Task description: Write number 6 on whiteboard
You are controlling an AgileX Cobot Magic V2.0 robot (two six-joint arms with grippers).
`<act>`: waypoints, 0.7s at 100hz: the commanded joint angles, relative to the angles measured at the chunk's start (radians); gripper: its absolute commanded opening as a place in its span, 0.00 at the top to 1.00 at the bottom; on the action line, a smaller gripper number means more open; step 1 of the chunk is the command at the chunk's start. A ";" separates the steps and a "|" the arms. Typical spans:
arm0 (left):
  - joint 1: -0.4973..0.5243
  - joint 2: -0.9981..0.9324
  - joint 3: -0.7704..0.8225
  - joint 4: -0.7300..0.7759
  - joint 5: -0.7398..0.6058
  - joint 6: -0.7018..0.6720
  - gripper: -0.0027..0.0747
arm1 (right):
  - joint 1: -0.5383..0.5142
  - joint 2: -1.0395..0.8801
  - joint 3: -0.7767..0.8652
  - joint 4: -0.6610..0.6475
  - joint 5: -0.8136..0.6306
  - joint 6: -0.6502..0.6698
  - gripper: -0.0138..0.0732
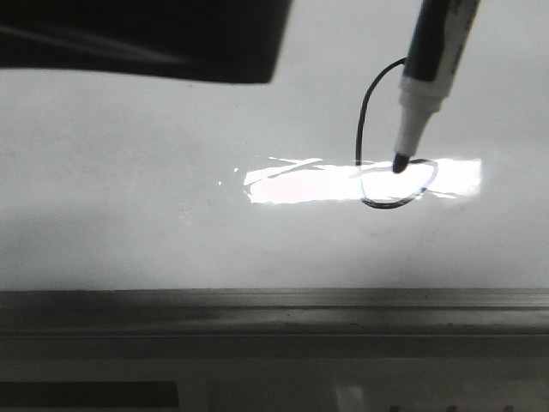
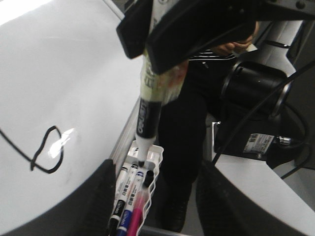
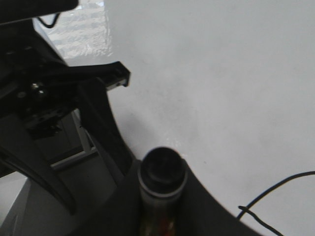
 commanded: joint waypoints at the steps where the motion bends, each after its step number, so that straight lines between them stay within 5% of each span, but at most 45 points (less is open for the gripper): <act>1: 0.004 0.036 -0.047 -0.107 0.097 0.052 0.52 | 0.032 -0.002 -0.034 -0.009 -0.055 -0.010 0.92; 20: 0.004 0.141 -0.088 -0.110 0.217 0.052 0.52 | 0.040 -0.002 -0.034 -0.008 -0.085 -0.010 0.92; 55: 0.004 0.197 -0.123 -0.119 0.223 0.075 0.52 | 0.054 0.059 -0.034 -0.004 -0.135 -0.010 0.92; 70: 0.004 0.197 -0.123 -0.119 0.223 0.075 0.68 | 0.058 0.084 -0.034 -0.004 -0.150 -0.010 0.92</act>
